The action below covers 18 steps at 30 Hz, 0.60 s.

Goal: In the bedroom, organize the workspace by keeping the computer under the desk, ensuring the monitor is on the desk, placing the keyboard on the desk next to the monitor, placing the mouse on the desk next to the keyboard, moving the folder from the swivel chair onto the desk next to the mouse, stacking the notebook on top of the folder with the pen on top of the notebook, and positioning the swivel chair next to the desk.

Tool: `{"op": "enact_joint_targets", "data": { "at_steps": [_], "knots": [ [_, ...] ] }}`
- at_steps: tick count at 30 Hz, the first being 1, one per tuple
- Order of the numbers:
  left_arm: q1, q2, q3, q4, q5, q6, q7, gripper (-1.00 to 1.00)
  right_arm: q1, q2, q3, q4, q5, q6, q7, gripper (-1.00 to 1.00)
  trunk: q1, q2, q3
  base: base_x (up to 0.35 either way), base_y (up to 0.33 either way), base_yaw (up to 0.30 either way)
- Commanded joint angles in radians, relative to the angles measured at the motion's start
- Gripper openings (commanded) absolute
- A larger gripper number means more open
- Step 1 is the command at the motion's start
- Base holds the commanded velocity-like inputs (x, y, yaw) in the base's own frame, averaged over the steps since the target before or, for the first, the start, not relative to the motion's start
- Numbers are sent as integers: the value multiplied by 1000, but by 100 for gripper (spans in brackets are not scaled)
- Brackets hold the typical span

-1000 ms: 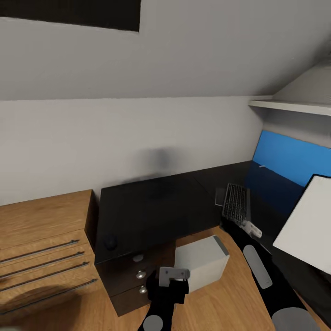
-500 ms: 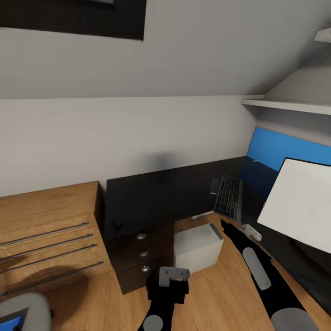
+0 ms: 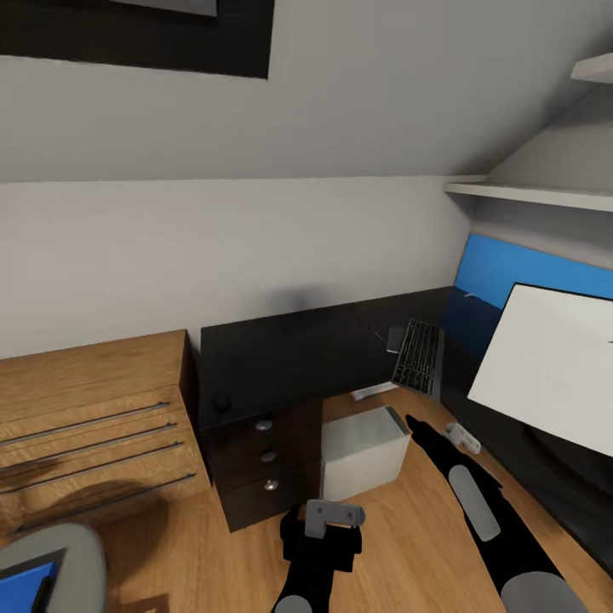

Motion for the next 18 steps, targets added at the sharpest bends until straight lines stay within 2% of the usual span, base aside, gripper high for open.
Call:
{"op": "enact_joint_targets", "data": {
  "at_steps": [1, 5, 8, 9, 12, 15, 18],
  "knots": [
    [-1, 0, -3, -2, 8, 3, 9, 100, 0, 0, -6, 7, -9, 4, 11, 100, 4, -8, -4, -12, 0, 0],
    [-1, 0, -5, -5, 7, 3, 18, 100, 0, 0, -52, 44, -10, 5, 87, 100, 19, -36, -17, -7, 0, 0],
    [-1, 0, -6, -6, 7, 3, 36, 100, 0, 1, -101, 66, -10, 5, 147, 100, 31, -57, -26, -3, 0, 0],
    [-1, 0, -6, -6, 8, 3, 42, 100, 0, 3, -130, 80, -10, 5, 184, 100, 35, -64, -29, -2, 0, 0],
    [-1, 0, -4, -6, 10, 4, 64, 100, 0, 8, -159, 96, -10, 5, 228, 100, 46, -85, -39, -1, 0, 0],
    [-1, 0, 17, -5, 12, 5, 69, 100, 0, 13, -176, 103, -9, 5, 254, 100, 58, -106, -48, 0, 0, 0],
    [-1, 0, 63, -1, 20, 9, 69, 100, 0, 16, -185, 107, -9, 5, 268, 100, 69, -127, -58, 0, 0, 0]
  ]
}}
